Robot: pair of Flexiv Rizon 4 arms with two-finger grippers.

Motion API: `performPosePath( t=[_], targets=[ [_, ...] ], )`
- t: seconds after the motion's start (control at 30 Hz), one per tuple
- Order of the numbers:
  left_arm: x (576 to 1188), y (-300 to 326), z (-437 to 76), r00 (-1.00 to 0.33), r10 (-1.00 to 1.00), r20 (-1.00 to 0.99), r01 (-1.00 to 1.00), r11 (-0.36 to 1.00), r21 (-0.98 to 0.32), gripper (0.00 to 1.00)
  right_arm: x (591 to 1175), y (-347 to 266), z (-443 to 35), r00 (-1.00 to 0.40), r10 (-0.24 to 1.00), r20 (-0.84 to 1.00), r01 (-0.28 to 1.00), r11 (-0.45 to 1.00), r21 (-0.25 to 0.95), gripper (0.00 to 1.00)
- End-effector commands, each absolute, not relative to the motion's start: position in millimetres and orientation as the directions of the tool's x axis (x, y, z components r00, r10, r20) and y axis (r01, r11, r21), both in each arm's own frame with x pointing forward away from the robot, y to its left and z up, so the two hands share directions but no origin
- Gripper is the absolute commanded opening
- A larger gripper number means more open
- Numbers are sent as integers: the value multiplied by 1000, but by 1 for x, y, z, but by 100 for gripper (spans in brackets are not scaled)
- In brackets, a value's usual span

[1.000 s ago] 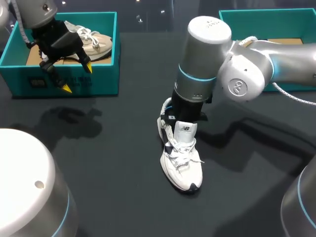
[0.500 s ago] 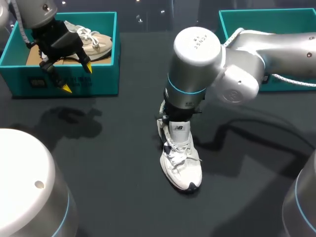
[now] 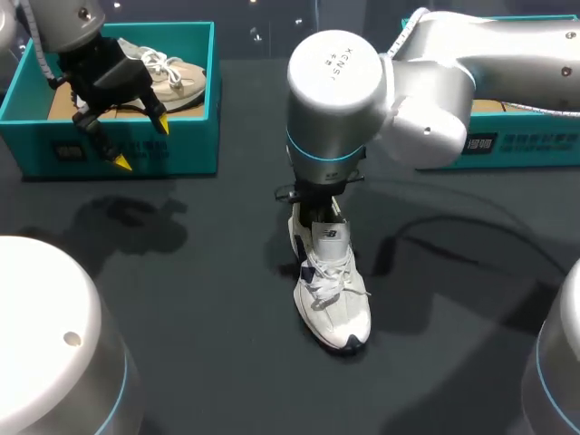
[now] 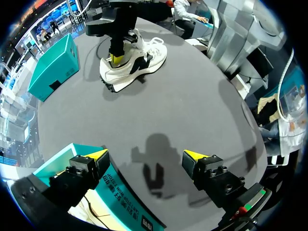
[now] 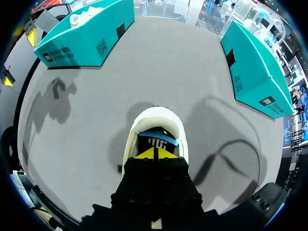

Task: Take the shoe out of the shoebox, open the shoe tongue, remove and reinsert the insole, then place the shoe into the shoebox

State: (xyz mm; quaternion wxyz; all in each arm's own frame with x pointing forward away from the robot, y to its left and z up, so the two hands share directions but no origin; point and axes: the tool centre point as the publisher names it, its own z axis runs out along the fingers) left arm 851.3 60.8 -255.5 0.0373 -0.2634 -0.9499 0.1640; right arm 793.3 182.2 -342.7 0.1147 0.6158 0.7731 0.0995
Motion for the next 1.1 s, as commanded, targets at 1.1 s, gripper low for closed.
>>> performPosePath(
  t=[1.1],
  targets=[
    [851, 61, -255, -858, 513, -15, 489, 808, -330, 100, 786, 188, -443, -183, 979, 92, 981, 176, 88, 0]
  ],
)
